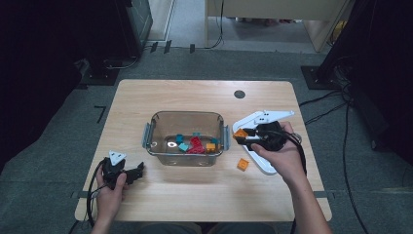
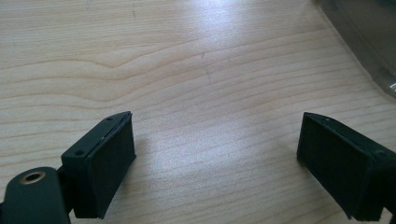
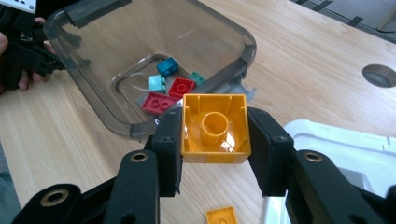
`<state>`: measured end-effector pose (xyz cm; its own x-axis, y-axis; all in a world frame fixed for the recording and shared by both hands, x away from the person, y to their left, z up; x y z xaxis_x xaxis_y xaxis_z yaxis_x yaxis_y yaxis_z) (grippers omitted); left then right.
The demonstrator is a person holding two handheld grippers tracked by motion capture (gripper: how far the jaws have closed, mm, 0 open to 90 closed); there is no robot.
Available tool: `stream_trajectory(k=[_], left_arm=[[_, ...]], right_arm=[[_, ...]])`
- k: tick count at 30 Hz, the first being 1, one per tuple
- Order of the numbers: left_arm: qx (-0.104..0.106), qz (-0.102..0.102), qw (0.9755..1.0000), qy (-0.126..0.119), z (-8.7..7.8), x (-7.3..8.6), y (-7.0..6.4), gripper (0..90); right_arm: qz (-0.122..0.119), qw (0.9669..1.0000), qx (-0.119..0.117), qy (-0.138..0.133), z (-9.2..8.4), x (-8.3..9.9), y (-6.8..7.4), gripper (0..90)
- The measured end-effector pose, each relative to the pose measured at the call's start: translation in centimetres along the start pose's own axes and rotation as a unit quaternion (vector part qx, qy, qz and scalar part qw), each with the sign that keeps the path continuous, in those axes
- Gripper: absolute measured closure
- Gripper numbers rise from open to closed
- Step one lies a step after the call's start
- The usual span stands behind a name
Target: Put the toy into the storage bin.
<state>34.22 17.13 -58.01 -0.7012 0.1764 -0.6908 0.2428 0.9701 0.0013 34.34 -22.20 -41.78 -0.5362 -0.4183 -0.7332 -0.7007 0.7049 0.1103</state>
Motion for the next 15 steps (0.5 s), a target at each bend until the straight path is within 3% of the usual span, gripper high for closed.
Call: stream_trajectory(k=[15], left_arm=[[0.0,0.0,1.0,0.0,0.0,0.0,0.0,11.2]], right_arm=[[-0.023,0.9995,-0.018,0.012,2.1,-2.4,1.5,59.9]])
Point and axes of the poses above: each handheld gripper's, and its own axes: z roughly forward along the jaws, x roughly out of its underside, y roughly to its left, the point moved 9 cm from there along z, roughly forward along the jaws, and after that the axes turned 3 degrees about y, right-handed, at the moved point
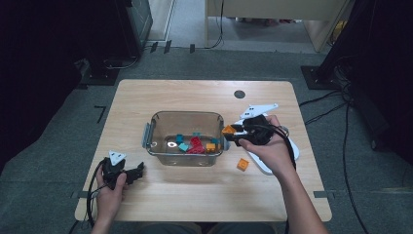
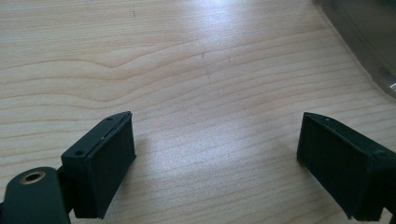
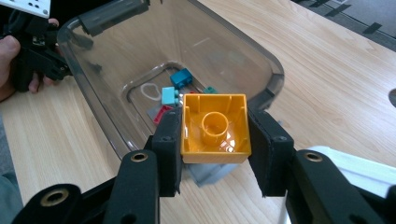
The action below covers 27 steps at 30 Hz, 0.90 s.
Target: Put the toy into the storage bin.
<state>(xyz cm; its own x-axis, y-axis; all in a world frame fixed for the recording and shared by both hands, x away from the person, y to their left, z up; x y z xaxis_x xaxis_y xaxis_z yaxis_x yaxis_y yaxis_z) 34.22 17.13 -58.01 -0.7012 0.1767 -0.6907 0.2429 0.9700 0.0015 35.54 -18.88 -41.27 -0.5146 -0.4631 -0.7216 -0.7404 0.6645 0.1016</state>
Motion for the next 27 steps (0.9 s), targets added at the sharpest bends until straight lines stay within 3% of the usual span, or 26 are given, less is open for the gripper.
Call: stream_trajectory(k=[15,27], left_arm=[[0.0,0.0,1.0,-0.001,0.0,0.0,0.0,11.2],[0.0,0.0,1.0,-0.001,0.0,0.0,0.0,11.1]], right_arm=[[-0.017,0.9996,-0.018,0.015,3.4,-1.5,1.4,59.9],[-0.015,0.9991,-0.03,0.027,6.2,-2.1,2.0,59.9]])
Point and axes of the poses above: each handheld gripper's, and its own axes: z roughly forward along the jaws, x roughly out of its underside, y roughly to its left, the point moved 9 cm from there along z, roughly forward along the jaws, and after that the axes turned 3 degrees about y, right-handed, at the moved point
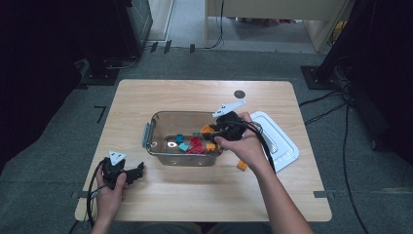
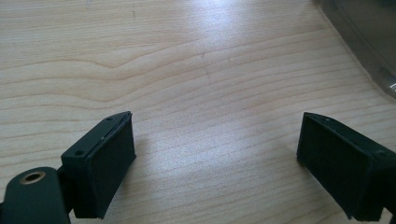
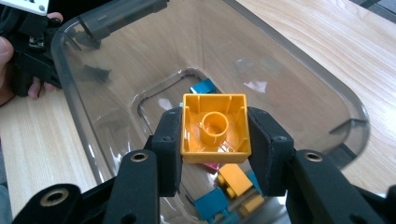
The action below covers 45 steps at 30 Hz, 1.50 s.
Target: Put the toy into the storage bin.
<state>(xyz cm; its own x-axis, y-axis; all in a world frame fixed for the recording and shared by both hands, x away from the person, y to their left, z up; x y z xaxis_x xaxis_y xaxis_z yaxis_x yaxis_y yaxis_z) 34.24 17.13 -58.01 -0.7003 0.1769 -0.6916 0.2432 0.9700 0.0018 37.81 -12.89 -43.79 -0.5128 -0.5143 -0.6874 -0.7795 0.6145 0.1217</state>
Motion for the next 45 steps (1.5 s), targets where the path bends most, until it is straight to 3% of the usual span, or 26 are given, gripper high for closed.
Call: stream_trajectory(k=[12,17,30,45], left_arm=[[0.0,0.0,1.0,0.0,0.0,0.0,0.0,11.1],[0.0,0.0,1.0,0.0,0.0,0.0,0.0,11.1],[0.0,0.0,1.0,0.0,0.0,0.0,0.0,11.1],[0.0,0.0,1.0,0.0,0.0,0.0,0.0,11.1]], right_arm=[[0.002,0.9996,0.002,0.029,2.3,0.1,-0.1,59.2],[-0.001,0.9997,-0.004,0.026,2.4,0.0,0.3,51.4],[0.007,0.9999,0.009,0.003,0.5,0.1,0.1,39.8],[0.023,0.9993,0.026,-0.014,-1.8,1.7,-0.3,23.8]])
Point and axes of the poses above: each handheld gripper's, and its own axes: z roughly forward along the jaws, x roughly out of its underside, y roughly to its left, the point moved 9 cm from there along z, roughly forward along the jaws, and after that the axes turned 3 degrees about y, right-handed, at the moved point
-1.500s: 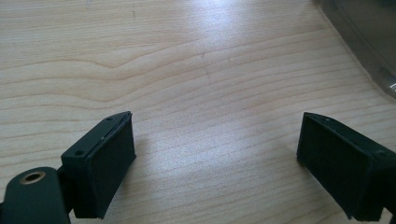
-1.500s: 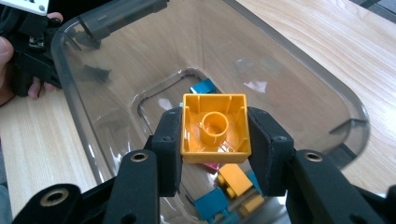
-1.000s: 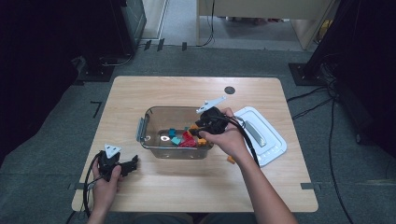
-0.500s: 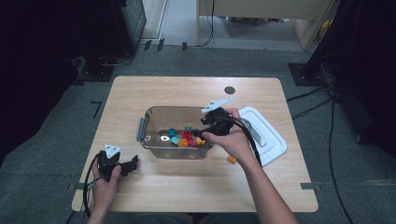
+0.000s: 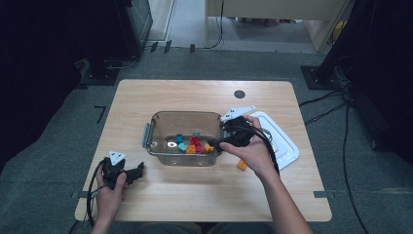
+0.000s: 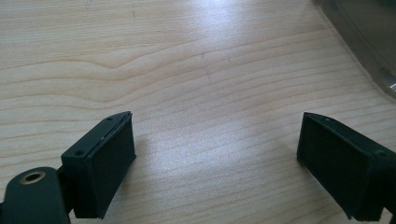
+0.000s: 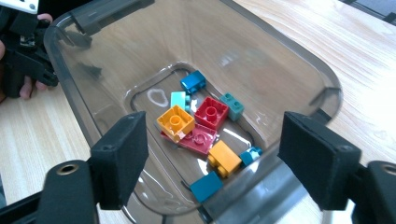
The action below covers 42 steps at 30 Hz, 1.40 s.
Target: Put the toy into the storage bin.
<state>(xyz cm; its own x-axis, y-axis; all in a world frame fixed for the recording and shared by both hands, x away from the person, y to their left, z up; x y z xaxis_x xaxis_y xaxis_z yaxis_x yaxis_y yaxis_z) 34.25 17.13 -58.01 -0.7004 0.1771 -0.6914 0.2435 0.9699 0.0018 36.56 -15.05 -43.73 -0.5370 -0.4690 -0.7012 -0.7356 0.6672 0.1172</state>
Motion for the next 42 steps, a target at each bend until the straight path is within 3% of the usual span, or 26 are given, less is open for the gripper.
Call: stream_trajectory(k=[23,42], left_arm=[[0.0,0.0,1.0,0.0,0.0,0.0,0.0,11.1],[0.0,0.0,1.0,0.001,0.0,0.0,0.0,11.1]], right_arm=[[0.038,0.9988,0.024,-0.022,-2.7,4.2,-2.6,24.8],[0.052,0.9983,0.026,0.0,-1.3,9.2,-3.7,32.3]])
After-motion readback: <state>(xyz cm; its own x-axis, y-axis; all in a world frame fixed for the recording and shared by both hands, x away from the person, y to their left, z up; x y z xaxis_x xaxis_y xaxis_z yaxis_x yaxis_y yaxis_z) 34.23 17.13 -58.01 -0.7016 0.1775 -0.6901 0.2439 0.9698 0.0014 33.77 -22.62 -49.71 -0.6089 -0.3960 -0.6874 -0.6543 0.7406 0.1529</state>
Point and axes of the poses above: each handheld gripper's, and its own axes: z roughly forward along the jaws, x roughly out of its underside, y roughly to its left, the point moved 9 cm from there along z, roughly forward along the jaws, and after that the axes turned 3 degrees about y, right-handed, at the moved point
